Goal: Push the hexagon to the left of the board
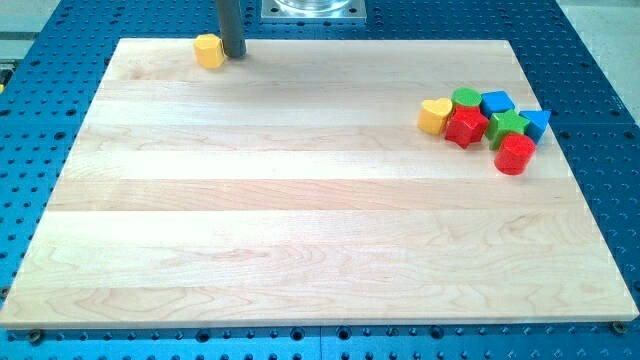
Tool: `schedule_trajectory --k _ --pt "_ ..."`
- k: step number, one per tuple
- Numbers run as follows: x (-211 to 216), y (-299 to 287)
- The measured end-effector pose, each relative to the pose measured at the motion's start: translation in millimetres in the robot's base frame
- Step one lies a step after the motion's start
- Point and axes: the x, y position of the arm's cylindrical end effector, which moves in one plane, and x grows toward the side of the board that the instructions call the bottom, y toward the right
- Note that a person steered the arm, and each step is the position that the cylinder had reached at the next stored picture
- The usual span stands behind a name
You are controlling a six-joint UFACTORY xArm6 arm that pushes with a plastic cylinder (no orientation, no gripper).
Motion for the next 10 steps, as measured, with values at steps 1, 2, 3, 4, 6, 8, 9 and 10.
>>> schedule_trajectory --k 1,2,3,4,6,8,9,10 --pt "1.4 -33.7" --pt "1.4 -37.9" --pt "3.2 -40.9" --pt "3.2 -62.7" --pt "12.4 -88.7" --pt "42.5 -138.6" --pt "42.7 -136.8" --pt "66.9 -102.4"
